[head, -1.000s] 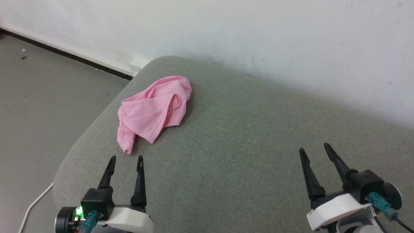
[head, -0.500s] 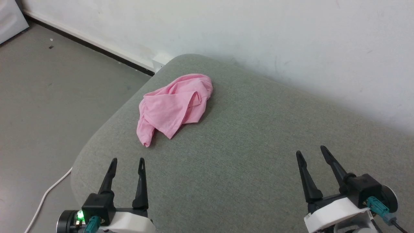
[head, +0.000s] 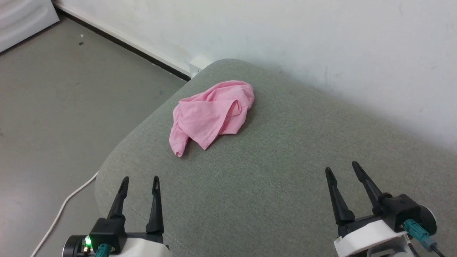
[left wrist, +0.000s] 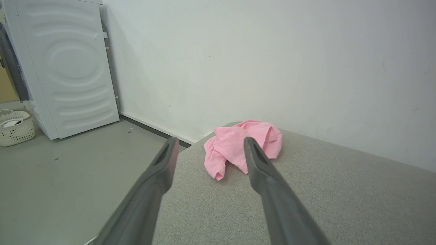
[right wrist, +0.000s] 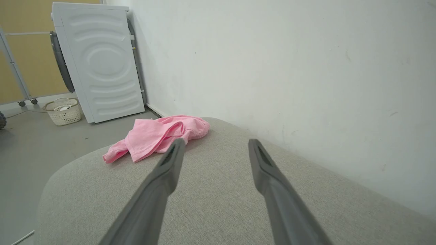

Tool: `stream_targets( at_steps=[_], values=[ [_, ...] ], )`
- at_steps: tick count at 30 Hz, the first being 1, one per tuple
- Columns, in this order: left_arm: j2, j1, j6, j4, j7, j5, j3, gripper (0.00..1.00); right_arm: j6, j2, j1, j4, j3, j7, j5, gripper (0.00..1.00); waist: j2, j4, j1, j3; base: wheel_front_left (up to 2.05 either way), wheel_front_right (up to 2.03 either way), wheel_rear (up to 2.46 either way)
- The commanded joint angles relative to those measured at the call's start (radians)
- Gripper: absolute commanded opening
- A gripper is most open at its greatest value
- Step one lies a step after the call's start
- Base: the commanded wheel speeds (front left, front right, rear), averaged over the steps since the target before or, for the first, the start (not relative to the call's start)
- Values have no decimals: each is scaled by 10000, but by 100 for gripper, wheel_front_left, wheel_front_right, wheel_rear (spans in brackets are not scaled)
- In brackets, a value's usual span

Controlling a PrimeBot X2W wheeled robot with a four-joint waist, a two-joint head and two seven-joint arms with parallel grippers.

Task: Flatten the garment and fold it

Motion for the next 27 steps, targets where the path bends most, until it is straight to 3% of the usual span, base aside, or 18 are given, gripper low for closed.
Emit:
stream_targets(
  at_steps=[1,19,27],
  values=[
    [-42,160,82,-69,-132,-94,-34,100,-18,30,104,28,46,-114,90,100,-1,135,0,5,0,0,0],
    [-49,314,99,-163,-486,-201,-77,100,-21,36,181,112,188,-467,219,100,-1,883,0,5,0,0,0],
    [-49,323,133,-111,-486,-443,-59,100,-21,36,188,93,163,-467,154,100,-1,778,0,66,0,0,0]
  ],
)
